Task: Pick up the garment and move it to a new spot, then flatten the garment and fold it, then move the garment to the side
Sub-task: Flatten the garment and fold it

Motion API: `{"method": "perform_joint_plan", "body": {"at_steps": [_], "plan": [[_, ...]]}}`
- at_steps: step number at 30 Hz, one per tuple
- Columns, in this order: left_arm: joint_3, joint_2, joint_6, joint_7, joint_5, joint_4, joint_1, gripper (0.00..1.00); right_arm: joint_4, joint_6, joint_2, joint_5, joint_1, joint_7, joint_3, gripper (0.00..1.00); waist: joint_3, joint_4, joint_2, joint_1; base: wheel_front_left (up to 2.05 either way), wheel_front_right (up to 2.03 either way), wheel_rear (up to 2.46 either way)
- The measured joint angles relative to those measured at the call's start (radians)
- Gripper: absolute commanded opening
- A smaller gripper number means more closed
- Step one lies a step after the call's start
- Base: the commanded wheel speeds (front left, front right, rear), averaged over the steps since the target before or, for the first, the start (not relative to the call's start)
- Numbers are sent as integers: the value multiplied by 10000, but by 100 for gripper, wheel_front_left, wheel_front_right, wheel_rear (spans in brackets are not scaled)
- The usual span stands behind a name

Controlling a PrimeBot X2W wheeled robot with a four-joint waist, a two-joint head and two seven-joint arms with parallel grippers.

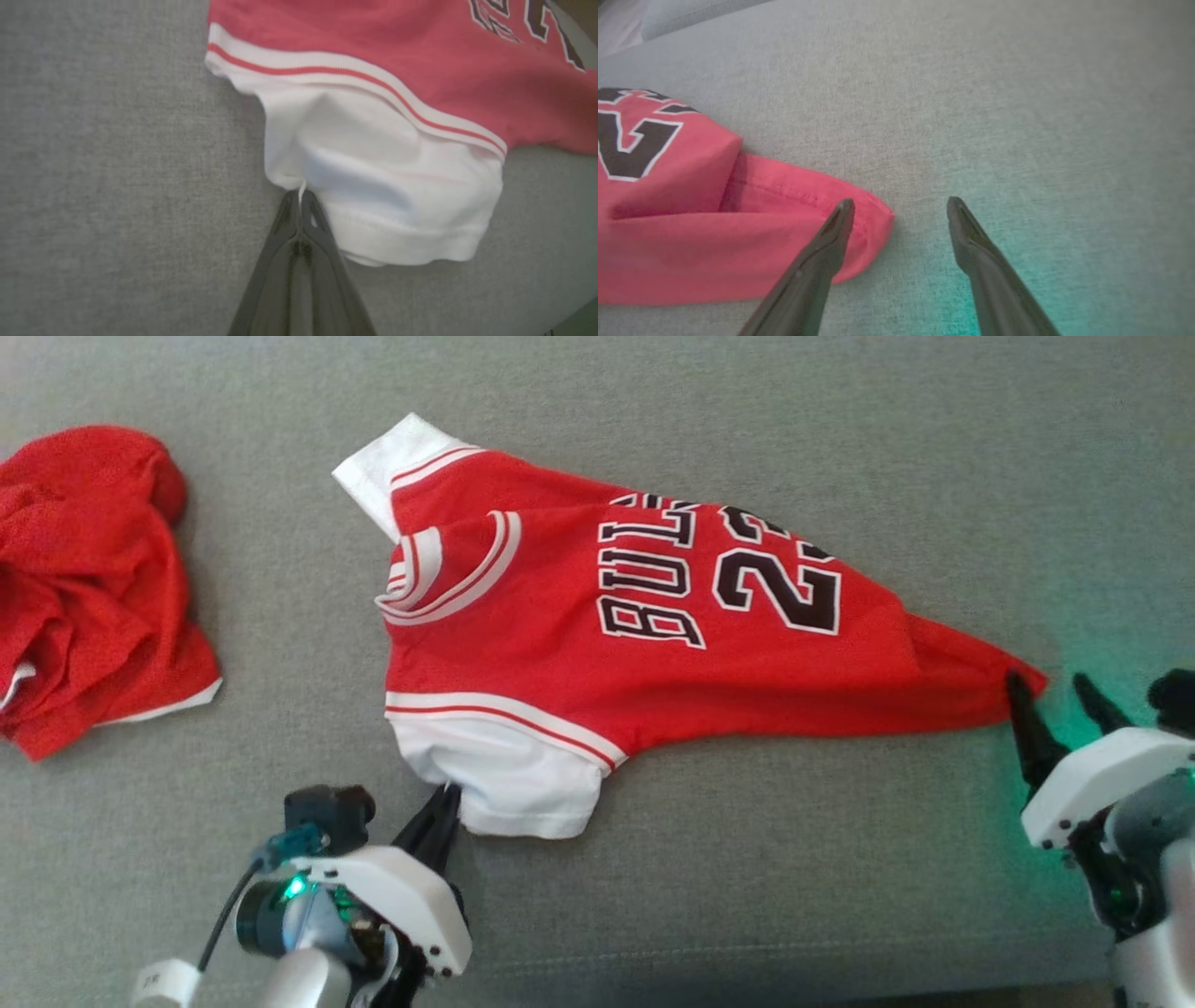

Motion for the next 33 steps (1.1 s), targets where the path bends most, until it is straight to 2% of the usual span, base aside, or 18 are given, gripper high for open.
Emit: {"method": "perform_joint_plan", "body": {"at_steps": [2,3,4,6,9,12,21,26,33], "plan": [[-10,-33,-73,-105,0,69,-149,0,198,0,-21,113,-21,349,86,100,76,104,0,0,0,0,0],[-12,-40,-75,-171,0,92,-172,0,234,0,-19,190,-1,481,117,88,96,149,0,0,0,0,0],[-12,-54,-75,-198,0,96,-186,0,213,0,-25,268,11,573,111,48,112,187,0,0,0,0,0],[-12,-73,-73,-316,38,109,-221,0,138,0,-63,416,14,834,104,0,120,239,0,0,0,0,0],[23,-40,-52,-566,90,159,-314,0,-79,0,-31,604,99,834,134,0,58,241,0,0,0,0,0],[242,67,207,-1057,299,-2,-303,0,-600,0,65,825,299,410,84,0,-113,213,0,0,0,0,0],[650,784,476,-1756,1060,-3007,-560,0,-3237,0,159,1072,503,-295,-174,0,-1067,118,0,0,0,0,0],[692,1074,506,-1707,1526,-4357,-1782,0,-4644,0,339,1064,80,-366,-209,0,-1677,55,0,-1,0,0,0],[909,1360,211,-1220,1868,-5196,-4122,0,-6126,0,403,819,-2059,-295,-468,0,-2417,-31,0,-1,0,0,0]]}}
